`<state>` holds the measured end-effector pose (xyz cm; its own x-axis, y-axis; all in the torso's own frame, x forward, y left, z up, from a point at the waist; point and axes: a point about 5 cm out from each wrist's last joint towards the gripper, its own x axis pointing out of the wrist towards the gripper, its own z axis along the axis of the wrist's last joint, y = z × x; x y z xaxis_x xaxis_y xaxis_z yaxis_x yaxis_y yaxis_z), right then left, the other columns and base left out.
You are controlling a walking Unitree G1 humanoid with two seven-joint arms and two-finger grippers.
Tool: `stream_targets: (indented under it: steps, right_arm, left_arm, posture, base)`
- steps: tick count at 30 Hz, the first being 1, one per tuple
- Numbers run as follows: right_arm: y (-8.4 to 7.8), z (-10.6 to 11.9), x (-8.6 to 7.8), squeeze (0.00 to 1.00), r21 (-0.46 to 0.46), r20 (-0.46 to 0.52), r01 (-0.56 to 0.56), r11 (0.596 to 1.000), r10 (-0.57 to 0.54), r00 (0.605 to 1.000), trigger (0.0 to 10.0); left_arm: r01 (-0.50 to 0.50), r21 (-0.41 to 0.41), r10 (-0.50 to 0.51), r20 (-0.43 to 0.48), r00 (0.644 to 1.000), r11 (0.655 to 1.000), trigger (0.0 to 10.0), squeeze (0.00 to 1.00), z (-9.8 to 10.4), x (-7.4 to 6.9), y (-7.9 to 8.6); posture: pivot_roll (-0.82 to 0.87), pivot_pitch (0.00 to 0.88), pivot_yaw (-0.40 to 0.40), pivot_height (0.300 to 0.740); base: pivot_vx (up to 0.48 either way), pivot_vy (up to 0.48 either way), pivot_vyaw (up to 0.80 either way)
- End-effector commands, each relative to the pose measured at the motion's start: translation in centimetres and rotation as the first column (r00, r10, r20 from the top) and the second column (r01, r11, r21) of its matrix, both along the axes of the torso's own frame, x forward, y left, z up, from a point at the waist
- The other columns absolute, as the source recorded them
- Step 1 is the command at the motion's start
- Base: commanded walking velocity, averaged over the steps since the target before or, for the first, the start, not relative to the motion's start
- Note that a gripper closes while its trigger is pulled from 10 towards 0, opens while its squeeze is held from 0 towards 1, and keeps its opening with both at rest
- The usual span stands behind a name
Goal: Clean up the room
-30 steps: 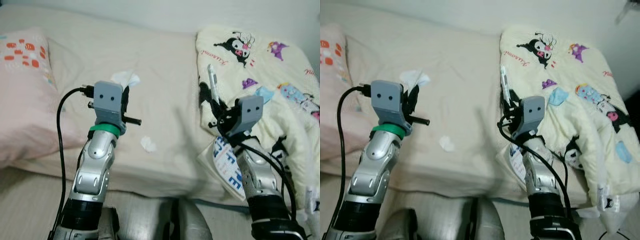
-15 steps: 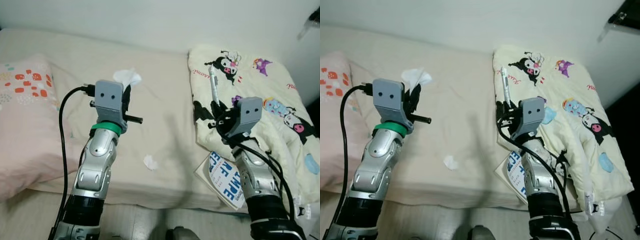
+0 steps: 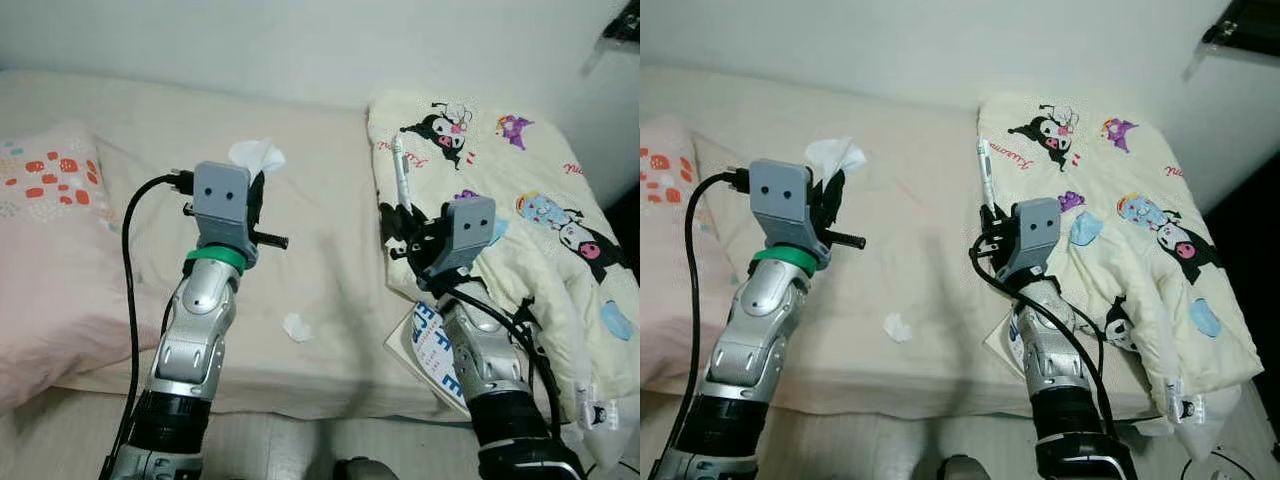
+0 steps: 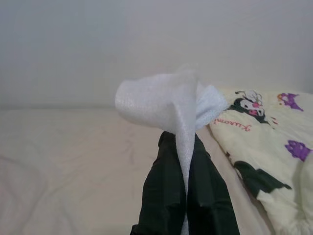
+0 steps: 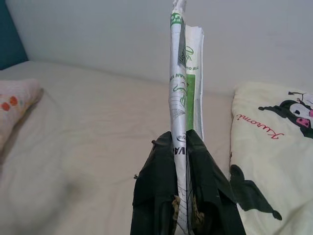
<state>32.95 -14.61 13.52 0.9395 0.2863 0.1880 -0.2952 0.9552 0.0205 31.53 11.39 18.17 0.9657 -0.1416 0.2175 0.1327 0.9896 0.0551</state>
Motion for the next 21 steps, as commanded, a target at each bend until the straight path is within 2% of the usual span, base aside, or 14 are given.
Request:
stream_targets:
  steps: [1,8,13,15,17,18,19,21]
  right_arm:
    - [0.0,-0.3,0.0,0.0,-0.005,-0.008,0.002,1.0,-0.002,1.0,10.0]
    - [1.4,-0.1,0.1,0.0,0.013,0.0,-0.029,0.999,0.029,1.0,10.0]
    - [1.9,-0.1,0.2,0.0,0.006,0.006,-0.03,1.0,0.03,1.0,10.0]
    - [1.7,0.1,0.3,0.0,0.013,0.013,-0.002,1.0,0.002,1.0,10.0]
    - [1.6,0.1,0.4,0.0,0.035,0.011,0.001,0.999,-0.001,1.0,10.0]
    - [1.5,0.3,0.4,0.0,0.109,-0.002,-0.001,0.994,0.001,1.0,10.0]
    - [1.5,0.3,0.4,0.0,0.109,-0.002,-0.001,0.994,0.001,1.0,10.0]
    - [1.5,0.3,0.5,0.0,0.17,-0.017,0.002,0.985,0.001,1.0,10.0]
  left_arm:
    - [0.008,0.005,-0.008,-0.03,1.0,1.0,10.0,0.0,-0.7,-0.1,-0.2]
    - [0.01,0.017,-0.01,-0.041,0.999,1.0,10.0,0.0,-1.1,-0.2,-0.2]
    - [0.011,0.019,-0.01,-0.042,0.999,1.0,10.0,0.0,-1.1,-0.3,-0.2]
    - [0.011,0.02,-0.01,-0.042,0.999,1.0,10.0,0.0,-1.0,-0.2,-0.2]
    - [0.011,0.021,-0.01,-0.042,0.999,1.0,10.0,0.0,-1.0,-0.2,-0.1]
    - [0.012,0.021,-0.011,-0.042,0.999,1.0,10.0,0.0,-1.0,-0.2,-0.2]
    - [0.012,0.021,-0.011,-0.042,0.999,1.0,10.0,0.0,-1.0,-0.2,-0.2]
    - [0.014,0.02,-0.013,-0.042,0.999,1.0,10.0,0.0,-1.0,-0.2,-0.2]
  posture:
    - [-0.04,0.0,-0.031,0.74]
    - [-0.03,0.0,-0.022,0.74]
    - [-0.03,0.0,-0.019,0.74]
    - [-0.03,0.0,-0.017,0.74]
    - [-0.03,0.0,-0.014,0.74]
    - [-0.03,0.0,-0.012,0.74]
    - [-0.03,0.0,-0.012,0.74]
    - [-0.03,0.0,-0.011,0.74]
  base:
    - [0.0,0.0,0.0]
    - [0.0,0.0,0.0]
    - [-0.282,0.0,0.0]
    - [-0.304,0.0,0.71]
    - [-0.307,0.0,0.74]
    - [-0.337,0.0,0.0]
    - [-0.337,0.0,0.0]
    - [-0.337,0.0,0.0]
